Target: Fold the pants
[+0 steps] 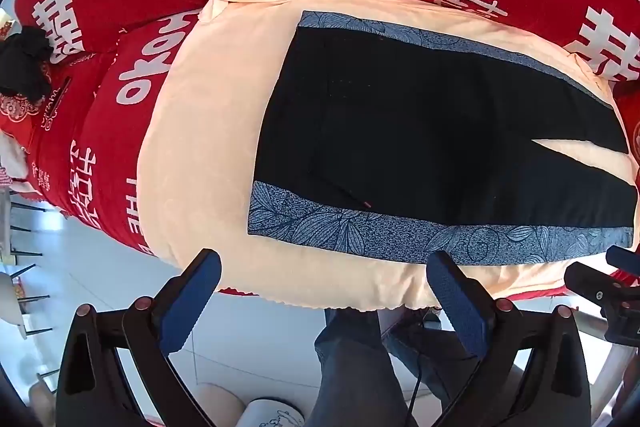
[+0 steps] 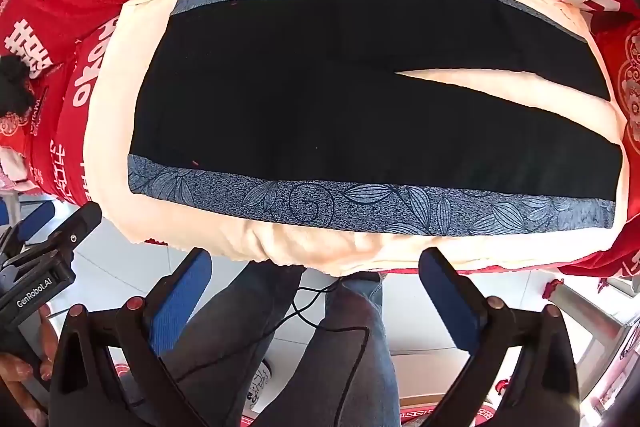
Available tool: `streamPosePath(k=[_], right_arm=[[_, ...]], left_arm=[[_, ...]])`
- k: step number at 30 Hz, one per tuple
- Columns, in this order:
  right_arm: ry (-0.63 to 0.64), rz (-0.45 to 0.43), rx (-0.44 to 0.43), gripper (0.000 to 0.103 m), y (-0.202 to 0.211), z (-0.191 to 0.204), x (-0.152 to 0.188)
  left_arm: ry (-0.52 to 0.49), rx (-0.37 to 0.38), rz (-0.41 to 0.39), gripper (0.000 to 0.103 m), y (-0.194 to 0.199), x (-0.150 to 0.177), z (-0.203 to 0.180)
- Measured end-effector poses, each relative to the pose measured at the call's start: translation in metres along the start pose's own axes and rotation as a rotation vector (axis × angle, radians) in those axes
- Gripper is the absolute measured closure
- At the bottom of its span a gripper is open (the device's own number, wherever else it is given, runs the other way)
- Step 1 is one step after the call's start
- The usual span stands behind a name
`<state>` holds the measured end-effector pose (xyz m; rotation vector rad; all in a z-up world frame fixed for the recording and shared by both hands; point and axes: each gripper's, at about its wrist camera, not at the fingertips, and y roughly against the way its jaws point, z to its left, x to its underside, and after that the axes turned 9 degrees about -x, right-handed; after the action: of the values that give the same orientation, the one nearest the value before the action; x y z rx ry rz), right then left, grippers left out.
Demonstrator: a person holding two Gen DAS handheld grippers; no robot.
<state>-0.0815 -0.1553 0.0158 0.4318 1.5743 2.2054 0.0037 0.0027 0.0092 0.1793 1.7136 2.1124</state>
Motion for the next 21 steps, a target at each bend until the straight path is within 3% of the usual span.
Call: streamPosePath(k=[21], right_arm=[[-0.015, 0.003, 0.008, 0.000, -0.0003, -0.0038, -0.0036]], left_arm=[[-0.003, -0.009, 0.004, 0.000, -0.0013, -0.0025, -0.0005]])
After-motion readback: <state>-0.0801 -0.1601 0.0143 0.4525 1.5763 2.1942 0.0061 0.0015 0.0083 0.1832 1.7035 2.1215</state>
